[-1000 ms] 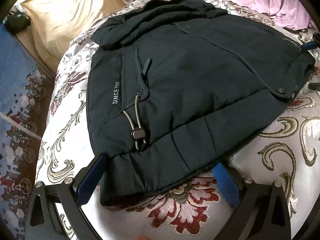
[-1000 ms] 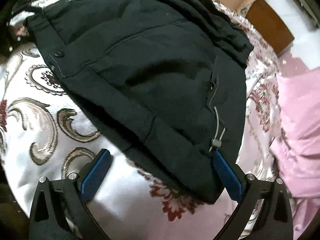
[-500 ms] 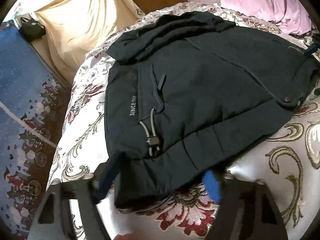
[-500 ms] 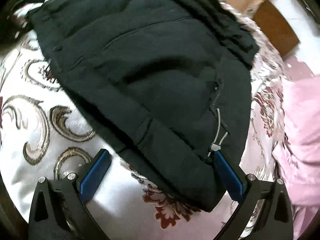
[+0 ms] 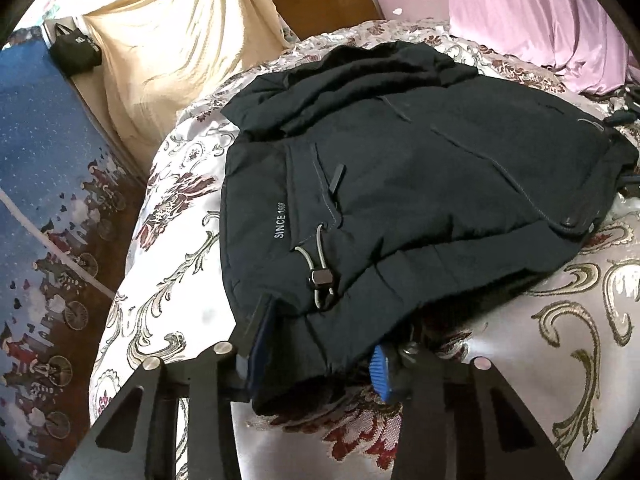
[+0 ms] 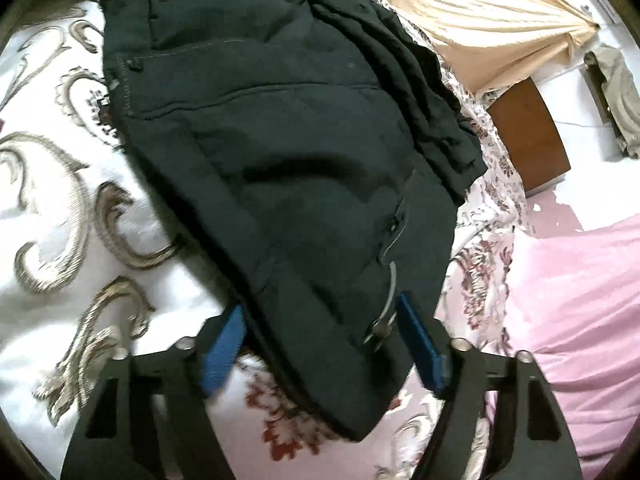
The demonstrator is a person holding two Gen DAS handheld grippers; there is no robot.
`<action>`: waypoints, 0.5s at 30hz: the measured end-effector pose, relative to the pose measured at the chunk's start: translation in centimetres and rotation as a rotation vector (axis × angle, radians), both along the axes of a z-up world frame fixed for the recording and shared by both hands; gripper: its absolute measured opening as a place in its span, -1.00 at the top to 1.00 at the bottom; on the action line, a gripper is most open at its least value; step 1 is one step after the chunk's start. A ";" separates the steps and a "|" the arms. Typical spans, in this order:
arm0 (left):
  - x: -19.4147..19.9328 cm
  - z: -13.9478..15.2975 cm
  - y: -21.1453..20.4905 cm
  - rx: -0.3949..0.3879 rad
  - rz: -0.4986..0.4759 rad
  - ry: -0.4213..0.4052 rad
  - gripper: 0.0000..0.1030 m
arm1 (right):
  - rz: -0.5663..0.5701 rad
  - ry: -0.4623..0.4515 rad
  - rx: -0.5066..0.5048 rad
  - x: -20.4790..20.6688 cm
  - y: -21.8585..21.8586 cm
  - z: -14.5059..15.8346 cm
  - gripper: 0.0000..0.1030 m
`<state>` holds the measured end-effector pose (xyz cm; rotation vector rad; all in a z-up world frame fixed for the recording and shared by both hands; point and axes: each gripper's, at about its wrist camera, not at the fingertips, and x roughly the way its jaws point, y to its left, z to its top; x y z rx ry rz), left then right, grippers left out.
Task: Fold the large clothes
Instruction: 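Close both grippers on the jacket's side edge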
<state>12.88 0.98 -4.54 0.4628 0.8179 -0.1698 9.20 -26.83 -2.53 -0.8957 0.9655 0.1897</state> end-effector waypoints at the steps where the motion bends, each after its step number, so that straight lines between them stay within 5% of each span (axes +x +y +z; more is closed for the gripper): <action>1: 0.0 0.0 -0.1 0.003 -0.001 0.000 0.31 | -0.004 -0.009 0.011 -0.1 -0.2 0.1 -0.18; 8: -0.5 0.0 -0.3 0.018 -0.008 -0.031 0.43 | -0.113 0.004 0.157 0.4 -2.5 -0.8 0.32; 15: -1.2 0.3 -0.6 0.033 -0.029 -0.063 0.66 | -0.218 -0.109 0.301 -0.6 -3.9 0.9 0.72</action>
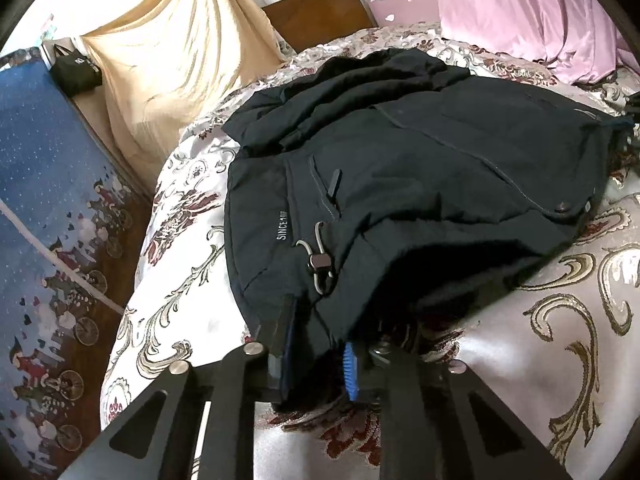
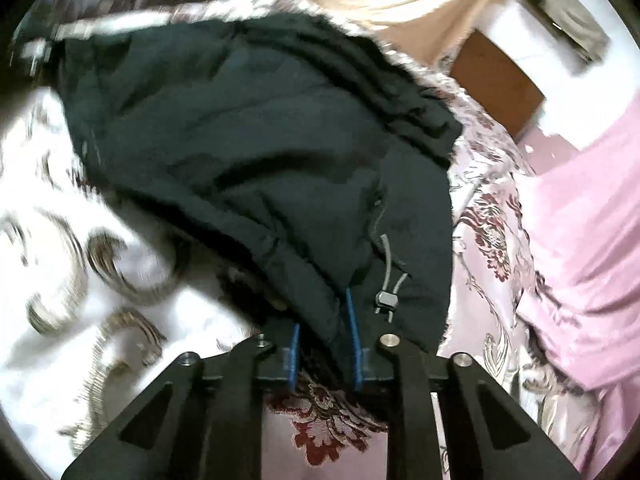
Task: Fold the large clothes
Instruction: 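Close both grippers on the jacket's side edge, then lift the held edge with both grippers and fold it over the jacket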
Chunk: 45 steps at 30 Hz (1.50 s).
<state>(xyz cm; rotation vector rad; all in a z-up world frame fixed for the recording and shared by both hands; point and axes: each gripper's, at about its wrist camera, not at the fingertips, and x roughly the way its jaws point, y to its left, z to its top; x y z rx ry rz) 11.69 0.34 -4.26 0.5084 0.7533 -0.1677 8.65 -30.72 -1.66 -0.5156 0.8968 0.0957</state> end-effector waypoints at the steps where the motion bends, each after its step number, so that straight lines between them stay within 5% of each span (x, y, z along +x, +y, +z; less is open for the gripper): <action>1: 0.0 0.2 0.1 -0.006 0.001 -0.006 0.68 | -0.019 -0.019 0.032 0.0 -0.4 0.5 0.73; 8: 0.0 1.3 0.6 -0.029 0.011 -0.030 0.71 | -0.180 -0.176 0.255 -0.3 -2.6 2.2 0.77; 15: 0.4 0.7 0.1 0.003 -0.001 -0.002 0.55 | -0.194 -0.143 0.270 0.0 -3.2 0.6 0.77; 25: 0.8 -0.6 -1.9 0.189 -0.052 -0.011 0.31 | -0.205 -0.104 0.273 -0.5 -2.8 -0.2 0.77; 29: 0.3 -0.8 -2.8 0.266 -0.089 -0.069 0.31 | -0.209 -0.091 0.270 -0.4 -2.7 -0.5 0.77; 31: -0.5 -0.8 -3.1 0.292 -0.131 -0.107 0.61 | -0.206 -0.102 0.262 -0.4 -2.5 -0.5 0.77; 33: -0.8 -0.8 -3.2 0.310 -0.144 -0.129 0.64 | -0.202 -0.120 0.249 -0.7 -2.2 -0.3 0.78; 45: -3.5 1.7 -0.7 0.168 -0.142 -0.148 0.69 | -0.173 -0.206 0.245 -4.5 -1.6 1.8 0.86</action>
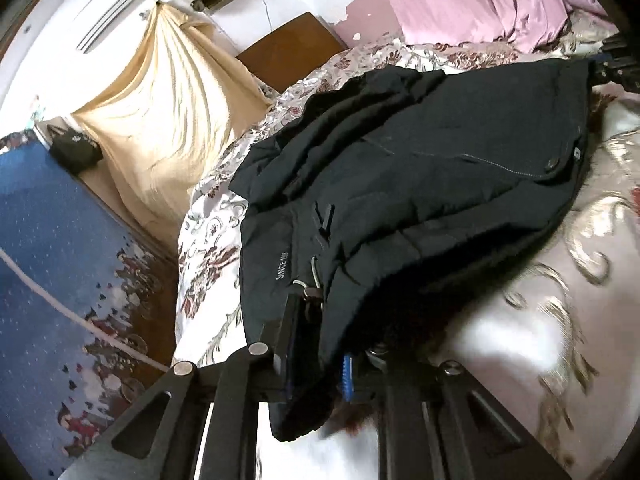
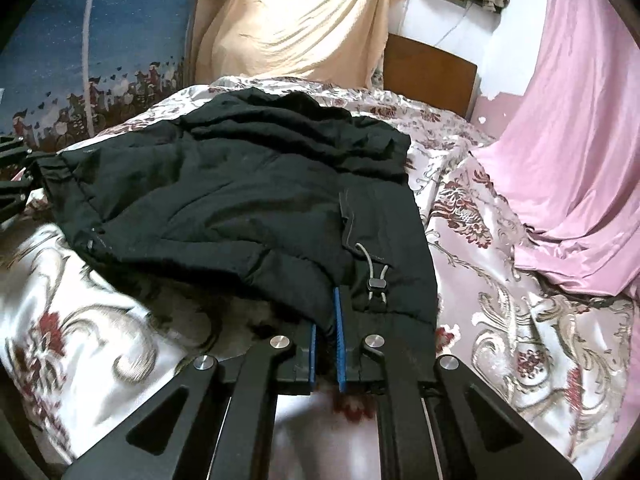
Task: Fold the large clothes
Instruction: 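Lift the held edge with both grippers and fold it over the jacket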
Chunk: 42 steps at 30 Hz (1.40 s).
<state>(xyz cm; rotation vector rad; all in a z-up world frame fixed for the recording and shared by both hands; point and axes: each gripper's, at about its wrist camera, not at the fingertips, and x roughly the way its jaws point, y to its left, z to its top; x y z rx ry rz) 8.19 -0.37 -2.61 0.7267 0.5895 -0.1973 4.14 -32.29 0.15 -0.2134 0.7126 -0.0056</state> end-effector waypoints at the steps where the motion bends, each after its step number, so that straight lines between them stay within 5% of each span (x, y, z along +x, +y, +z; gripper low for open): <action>1: -0.7 0.2 0.3 -0.011 0.001 0.003 0.69 | 0.008 -0.004 -0.004 -0.7 0.1 0.4 0.87; 10: -7.4 2.6 2.1 -0.151 0.039 0.031 0.70 | -0.007 -0.002 0.028 -8.3 0.6 3.3 0.87; 17: -5.4 5.8 2.6 -0.293 0.060 0.046 0.70 | -0.035 -0.061 0.065 -8.4 0.1 5.3 0.88; 31: 5.4 12.8 1.7 -0.404 0.141 -0.085 0.70 | -0.090 -0.322 0.068 4.0 -0.2 13.7 0.88; 42: 18.5 14.5 -0.4 -0.400 0.182 -0.120 0.71 | -0.093 -0.334 0.038 17.9 -2.6 15.4 0.88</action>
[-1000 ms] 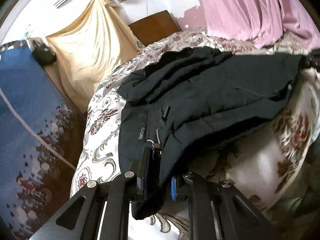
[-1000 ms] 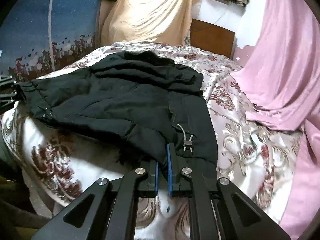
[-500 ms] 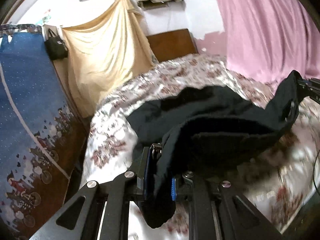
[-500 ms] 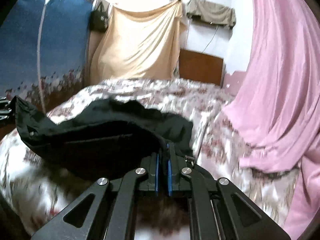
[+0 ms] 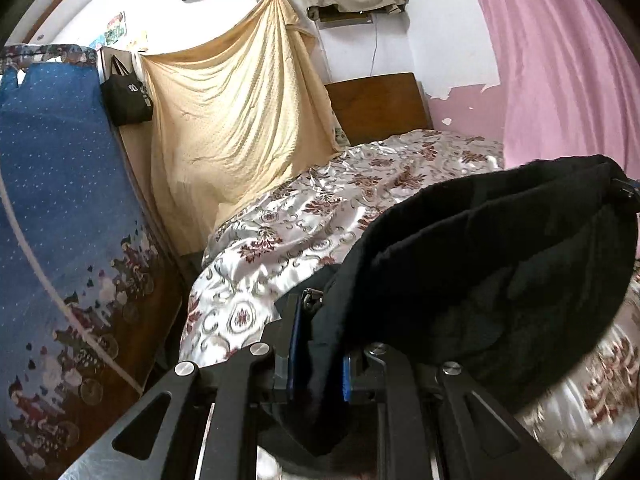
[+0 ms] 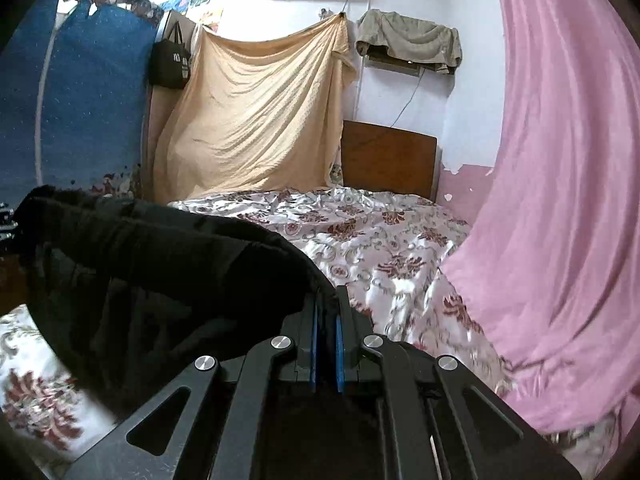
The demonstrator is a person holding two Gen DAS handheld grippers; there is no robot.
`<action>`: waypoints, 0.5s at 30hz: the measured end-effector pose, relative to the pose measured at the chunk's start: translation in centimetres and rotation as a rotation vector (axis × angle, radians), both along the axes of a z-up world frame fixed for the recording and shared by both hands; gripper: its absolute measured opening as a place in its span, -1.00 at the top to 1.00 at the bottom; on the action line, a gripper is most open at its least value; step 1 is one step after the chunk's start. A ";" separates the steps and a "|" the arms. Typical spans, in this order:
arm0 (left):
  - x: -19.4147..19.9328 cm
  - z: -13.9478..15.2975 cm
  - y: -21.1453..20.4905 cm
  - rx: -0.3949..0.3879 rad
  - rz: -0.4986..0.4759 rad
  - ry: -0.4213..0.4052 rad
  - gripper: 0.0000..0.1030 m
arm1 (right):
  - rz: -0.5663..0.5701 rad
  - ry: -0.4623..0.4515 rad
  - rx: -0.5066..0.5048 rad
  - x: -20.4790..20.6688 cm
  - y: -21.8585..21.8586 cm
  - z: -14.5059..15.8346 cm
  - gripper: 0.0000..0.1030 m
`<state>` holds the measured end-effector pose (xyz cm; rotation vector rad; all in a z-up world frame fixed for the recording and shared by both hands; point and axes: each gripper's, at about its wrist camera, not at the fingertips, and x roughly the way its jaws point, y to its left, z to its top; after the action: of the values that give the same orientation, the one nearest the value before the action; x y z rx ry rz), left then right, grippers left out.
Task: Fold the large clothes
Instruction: 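Lift the held edge with both grippers and fold it over the jacket, then lower the folded edge onto the jacket and open both grippers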
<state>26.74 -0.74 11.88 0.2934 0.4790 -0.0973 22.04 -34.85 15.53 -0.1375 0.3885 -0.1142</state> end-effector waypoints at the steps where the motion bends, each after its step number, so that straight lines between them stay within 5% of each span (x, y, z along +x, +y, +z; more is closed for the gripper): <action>1: 0.8 0.1 -0.1 -0.002 0.004 0.002 0.71 | 0.001 0.003 -0.009 1.2 -0.1 0.1 0.88; 15: 12.3 -1.6 -1.0 0.015 0.045 0.037 0.73 | 0.000 0.083 -0.091 17.4 0.0 -1.8 0.88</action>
<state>39.00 -1.75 10.31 0.2956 0.5232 -0.0555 39.49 -34.85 13.71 -0.2324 0.4659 -0.1269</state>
